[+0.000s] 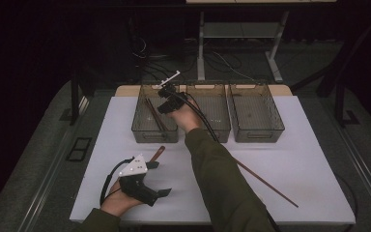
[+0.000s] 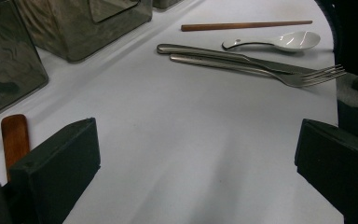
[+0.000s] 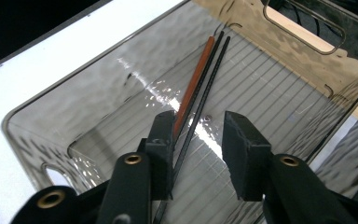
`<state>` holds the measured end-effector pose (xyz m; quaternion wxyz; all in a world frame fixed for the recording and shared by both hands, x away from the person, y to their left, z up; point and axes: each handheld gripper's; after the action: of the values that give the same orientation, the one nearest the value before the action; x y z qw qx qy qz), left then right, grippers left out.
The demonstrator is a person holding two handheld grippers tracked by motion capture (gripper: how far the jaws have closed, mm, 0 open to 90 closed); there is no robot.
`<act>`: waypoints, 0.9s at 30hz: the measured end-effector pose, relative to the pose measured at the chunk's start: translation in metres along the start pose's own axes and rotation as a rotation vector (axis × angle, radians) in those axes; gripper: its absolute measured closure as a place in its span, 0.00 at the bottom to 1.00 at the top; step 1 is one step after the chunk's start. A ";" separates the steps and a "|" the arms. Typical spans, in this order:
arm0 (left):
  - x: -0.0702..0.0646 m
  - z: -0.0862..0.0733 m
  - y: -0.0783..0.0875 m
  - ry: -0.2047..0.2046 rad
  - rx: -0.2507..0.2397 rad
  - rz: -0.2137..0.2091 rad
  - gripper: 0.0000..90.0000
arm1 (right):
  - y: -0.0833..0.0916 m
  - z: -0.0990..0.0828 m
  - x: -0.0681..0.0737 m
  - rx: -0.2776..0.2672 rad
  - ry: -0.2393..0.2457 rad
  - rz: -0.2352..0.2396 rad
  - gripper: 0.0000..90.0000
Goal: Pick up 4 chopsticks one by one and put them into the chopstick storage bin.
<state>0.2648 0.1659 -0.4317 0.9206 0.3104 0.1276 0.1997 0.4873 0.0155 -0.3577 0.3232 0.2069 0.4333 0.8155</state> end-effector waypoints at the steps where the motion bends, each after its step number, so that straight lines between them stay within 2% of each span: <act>1: 0.000 0.000 0.000 0.000 -0.001 -0.001 0.00 | 0.001 0.000 0.000 -0.005 0.003 0.003 0.69; 6: 0.000 0.000 0.000 -0.001 -0.001 -0.002 0.00 | 0.007 -0.004 -0.002 -0.021 0.005 0.025 0.63; 12: 0.000 0.000 0.001 -0.005 0.004 0.000 0.00 | 0.019 -0.016 -0.005 -0.028 0.031 0.038 0.57; 22: 0.001 0.000 0.000 -0.015 0.014 0.007 0.00 | 0.062 -0.053 -0.019 -0.084 0.051 0.079 0.52; 27: 0.000 -0.001 0.000 -0.011 0.015 0.008 0.00 | 0.079 -0.073 -0.029 -0.094 0.057 0.104 0.50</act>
<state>0.2646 0.1663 -0.4323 0.9181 0.3188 0.1228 0.2009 0.4349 -0.0792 -0.3323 0.2775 0.1903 0.3921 0.8562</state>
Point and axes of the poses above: each handheld gripper's, and its own axes: y roughly backward along the jaws, z roughly out of its top, x roughly to its left, and after that the axes turned 9 degrees about x, right-handed
